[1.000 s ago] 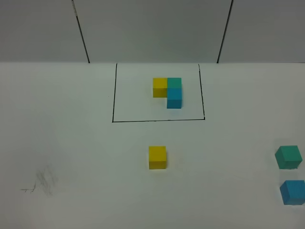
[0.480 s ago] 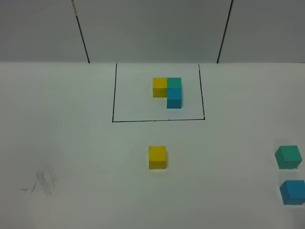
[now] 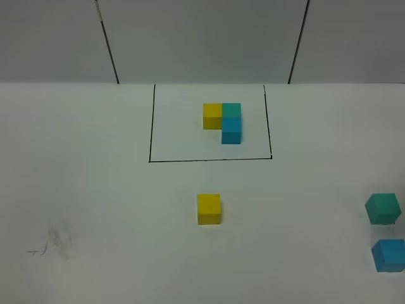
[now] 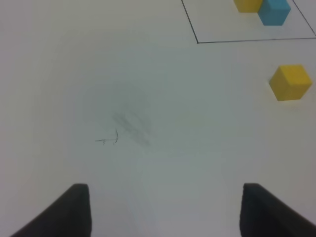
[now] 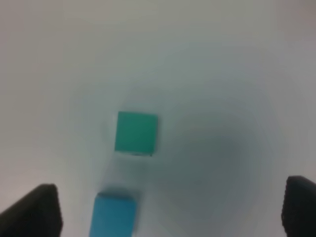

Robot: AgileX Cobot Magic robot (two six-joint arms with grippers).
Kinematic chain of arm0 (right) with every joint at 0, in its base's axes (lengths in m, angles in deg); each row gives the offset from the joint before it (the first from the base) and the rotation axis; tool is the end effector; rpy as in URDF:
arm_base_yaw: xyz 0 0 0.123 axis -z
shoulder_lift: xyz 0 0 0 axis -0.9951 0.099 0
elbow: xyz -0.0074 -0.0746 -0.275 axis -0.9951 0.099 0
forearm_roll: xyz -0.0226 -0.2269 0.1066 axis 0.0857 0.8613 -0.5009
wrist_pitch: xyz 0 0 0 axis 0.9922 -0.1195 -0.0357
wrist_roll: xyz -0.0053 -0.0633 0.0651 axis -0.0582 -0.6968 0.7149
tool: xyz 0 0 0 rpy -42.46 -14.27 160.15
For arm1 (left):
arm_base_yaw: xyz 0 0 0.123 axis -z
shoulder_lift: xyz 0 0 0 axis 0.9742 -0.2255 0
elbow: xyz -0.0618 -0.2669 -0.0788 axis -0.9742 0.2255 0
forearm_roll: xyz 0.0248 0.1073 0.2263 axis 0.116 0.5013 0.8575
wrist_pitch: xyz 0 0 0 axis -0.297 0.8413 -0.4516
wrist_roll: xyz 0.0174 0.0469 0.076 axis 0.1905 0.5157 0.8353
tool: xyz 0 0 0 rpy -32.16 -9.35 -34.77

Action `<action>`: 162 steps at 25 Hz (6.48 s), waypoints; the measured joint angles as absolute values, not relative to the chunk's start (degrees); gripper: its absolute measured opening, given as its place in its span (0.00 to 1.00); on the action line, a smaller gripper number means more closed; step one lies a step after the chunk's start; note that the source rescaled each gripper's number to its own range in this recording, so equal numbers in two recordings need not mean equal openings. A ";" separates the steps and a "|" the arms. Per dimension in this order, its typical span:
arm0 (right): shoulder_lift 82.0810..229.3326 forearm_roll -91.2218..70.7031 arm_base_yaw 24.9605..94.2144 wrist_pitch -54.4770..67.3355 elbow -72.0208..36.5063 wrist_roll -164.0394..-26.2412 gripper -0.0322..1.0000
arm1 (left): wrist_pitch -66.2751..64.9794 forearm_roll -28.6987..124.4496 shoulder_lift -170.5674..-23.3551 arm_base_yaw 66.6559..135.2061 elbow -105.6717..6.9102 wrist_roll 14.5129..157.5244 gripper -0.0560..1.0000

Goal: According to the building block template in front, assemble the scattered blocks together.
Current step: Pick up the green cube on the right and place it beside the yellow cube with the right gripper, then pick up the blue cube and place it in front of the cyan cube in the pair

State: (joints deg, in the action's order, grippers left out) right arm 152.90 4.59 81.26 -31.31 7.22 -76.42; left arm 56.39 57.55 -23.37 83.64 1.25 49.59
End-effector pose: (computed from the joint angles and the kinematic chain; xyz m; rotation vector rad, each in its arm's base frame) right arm 0.2417 0.0049 0.3033 -0.2335 2.5541 -0.1525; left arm -0.0076 -0.0044 0.2787 0.0802 2.0348 -0.1788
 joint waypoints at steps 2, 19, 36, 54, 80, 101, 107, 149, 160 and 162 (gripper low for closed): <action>158.20 1.80 81.26 -33.60 3.10 -78.47 0.86 | 56.39 57.55 -23.37 83.64 1.25 49.59 0.43; 178.63 -2.98 83.30 -39.29 -4.67 -80.30 0.84 | 56.39 57.55 -23.37 83.64 1.25 49.59 0.43; 188.54 -4.18 84.08 -22.05 3.08 -80.06 0.80 | 56.39 57.55 -23.37 83.64 1.25 49.59 0.43; 182.53 -0.15 80.38 -26.47 3.08 -95.33 0.21 | 56.39 57.55 -23.37 83.64 1.25 49.59 0.43; 196.70 0.14 49.74 -45.72 -24.29 -127.94 0.21 | 56.39 57.55 -23.37 83.64 1.25 49.59 0.43; 202.07 -3.26 49.23 -39.79 -26.64 -126.31 0.21 | 56.39 57.55 -23.37 83.64 1.25 49.64 0.43; 203.57 -3.76 49.23 -39.55 -26.64 -126.14 0.21 | 56.39 57.55 -23.37 83.64 1.25 49.59 0.43; 208.65 -6.56 49.23 -35.82 -26.88 -128.24 0.21 | 56.39 57.60 -23.37 83.64 1.25 49.65 0.43; 201.21 3.20 49.23 -35.47 -26.88 -108.03 0.98 | 56.39 57.60 -23.37 83.64 1.25 49.65 0.43; 197.85 7.93 49.51 -36.92 -26.88 -96.58 1.00 | 56.39 57.60 -23.37 83.64 1.25 49.65 0.43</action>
State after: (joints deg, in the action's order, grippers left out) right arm 197.85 7.93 49.51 -36.92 -26.88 -96.58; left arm 56.39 57.60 -23.37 83.64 1.25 49.65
